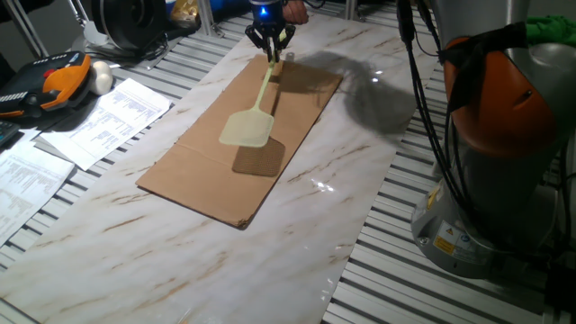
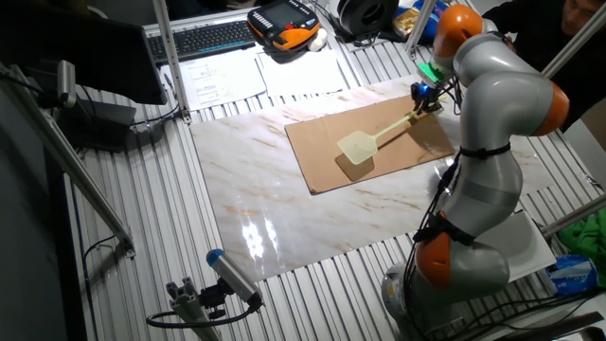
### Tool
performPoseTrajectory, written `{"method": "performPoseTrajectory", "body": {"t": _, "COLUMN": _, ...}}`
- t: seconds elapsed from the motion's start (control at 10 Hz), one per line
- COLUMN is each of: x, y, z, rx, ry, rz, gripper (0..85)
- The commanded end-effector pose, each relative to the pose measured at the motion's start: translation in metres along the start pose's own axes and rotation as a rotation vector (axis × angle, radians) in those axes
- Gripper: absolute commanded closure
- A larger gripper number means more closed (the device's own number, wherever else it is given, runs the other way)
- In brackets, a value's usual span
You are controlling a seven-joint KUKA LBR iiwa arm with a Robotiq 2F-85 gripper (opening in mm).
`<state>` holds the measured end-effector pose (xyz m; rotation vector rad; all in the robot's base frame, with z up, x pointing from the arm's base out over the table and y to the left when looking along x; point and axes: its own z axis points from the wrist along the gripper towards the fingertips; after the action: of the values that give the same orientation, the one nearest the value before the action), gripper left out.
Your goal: Swat with a flyswatter
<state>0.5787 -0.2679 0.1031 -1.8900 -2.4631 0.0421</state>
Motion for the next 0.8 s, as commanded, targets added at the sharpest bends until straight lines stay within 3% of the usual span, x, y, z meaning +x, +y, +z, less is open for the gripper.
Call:
{"method": "performPoseTrajectory", "body": {"t": 0.0, "x": -0.0002, "y": 0.0002, "z": -0.0001, "rx": 0.000, "ry": -0.007, "rz": -0.005, "gripper": 85.0}}
{"method": "performPoseTrajectory", "body": {"t": 0.1, "x": -0.0008, "y": -0.0001, "z": 0.0004, "rx": -0.005, "ry": 0.009, "rz": -0.008, "gripper": 85.0}}
{"method": "performPoseTrajectory", "body": {"t": 0.4, "x": -0.0010, "y": 0.0023, "z": 0.0028, "rx": -0.010, "ry": -0.002, "rz": -0.046, "gripper": 85.0}}
{"method": "performPoseTrajectory", "body": {"t": 0.7, "x": -0.0010, "y": 0.0023, "z": 0.0028, "rx": 0.018, "ry": -0.021, "rz": 0.006, "gripper": 85.0}}
